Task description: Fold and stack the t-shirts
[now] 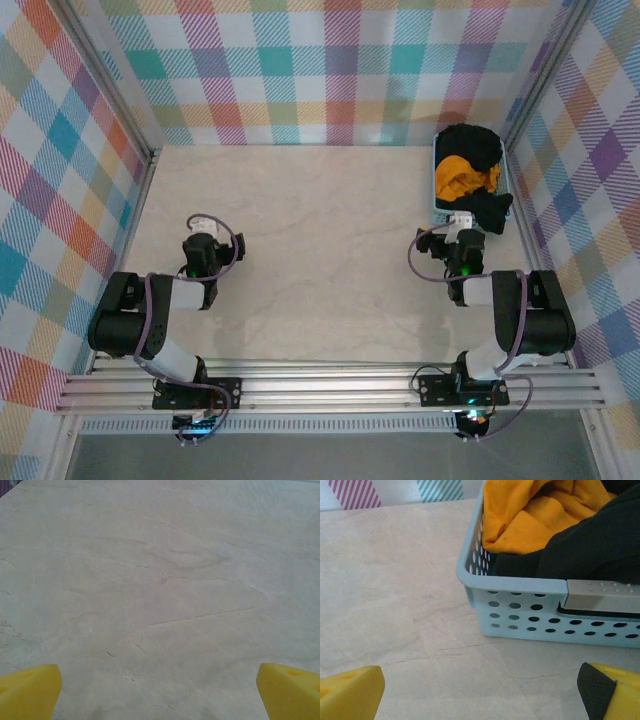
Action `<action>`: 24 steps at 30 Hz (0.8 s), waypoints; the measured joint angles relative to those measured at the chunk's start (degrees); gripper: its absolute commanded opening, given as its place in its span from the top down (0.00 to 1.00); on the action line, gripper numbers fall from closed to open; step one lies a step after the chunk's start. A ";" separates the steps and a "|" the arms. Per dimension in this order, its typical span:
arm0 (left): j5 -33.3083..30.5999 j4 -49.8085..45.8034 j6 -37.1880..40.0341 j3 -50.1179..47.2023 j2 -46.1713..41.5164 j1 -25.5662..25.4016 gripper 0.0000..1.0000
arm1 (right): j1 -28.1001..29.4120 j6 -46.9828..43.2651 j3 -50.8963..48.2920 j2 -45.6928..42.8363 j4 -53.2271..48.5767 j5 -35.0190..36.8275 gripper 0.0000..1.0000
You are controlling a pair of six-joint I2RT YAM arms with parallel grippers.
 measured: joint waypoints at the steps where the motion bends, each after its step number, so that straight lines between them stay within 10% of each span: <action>1: 0.00 0.00 0.02 0.00 0.00 -0.02 0.00 | 0.00 0.00 0.02 0.00 0.00 -0.02 0.00; 24: 0.11 -0.28 0.20 0.00 -0.37 -0.09 0.00 | 0.00 0.02 -0.24 -1.25 -0.68 0.07 0.00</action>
